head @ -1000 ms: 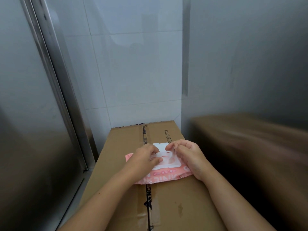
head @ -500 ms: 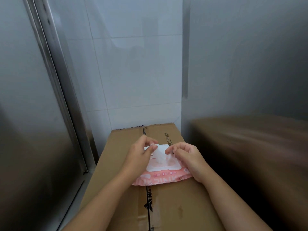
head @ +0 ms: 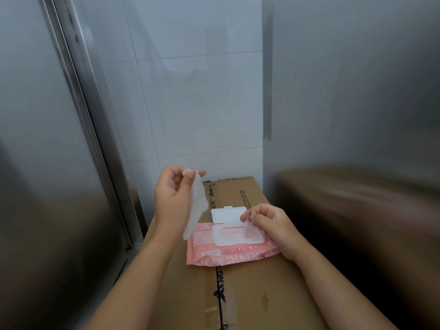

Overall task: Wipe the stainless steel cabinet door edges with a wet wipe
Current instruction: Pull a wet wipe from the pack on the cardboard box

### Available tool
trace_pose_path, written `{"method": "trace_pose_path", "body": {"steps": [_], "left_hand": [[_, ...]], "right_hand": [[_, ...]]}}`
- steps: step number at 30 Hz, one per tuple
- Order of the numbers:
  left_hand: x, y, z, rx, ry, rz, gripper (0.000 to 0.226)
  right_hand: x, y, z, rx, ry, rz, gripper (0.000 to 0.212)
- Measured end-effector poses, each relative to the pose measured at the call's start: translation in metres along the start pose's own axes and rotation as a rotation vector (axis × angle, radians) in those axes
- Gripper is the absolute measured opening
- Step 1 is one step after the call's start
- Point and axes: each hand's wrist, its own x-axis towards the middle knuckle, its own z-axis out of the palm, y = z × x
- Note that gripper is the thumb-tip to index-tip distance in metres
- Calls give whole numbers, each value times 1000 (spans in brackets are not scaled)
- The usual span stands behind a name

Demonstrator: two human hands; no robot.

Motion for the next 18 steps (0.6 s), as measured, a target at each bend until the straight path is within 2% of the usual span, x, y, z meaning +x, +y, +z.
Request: {"method": "trace_pose_path", "body": {"steps": [4, 10, 14, 18], "left_hand": [[-2, 4, -5, -13, 92, 50, 14], [-12, -15, -16, 35, 148, 3, 11], [-15, -25, -20, 69, 150, -36, 15], [-19, -31, -23, 112, 127, -67, 16]], "right_hand": [[0, 0, 4, -56, -13, -47, 17], [-2, 3, 9, -338, -103, -152, 15], [-3, 4, 11, -486, -199, -184, 4], [-3, 6, 11, -551, -279, -174, 21]]}}
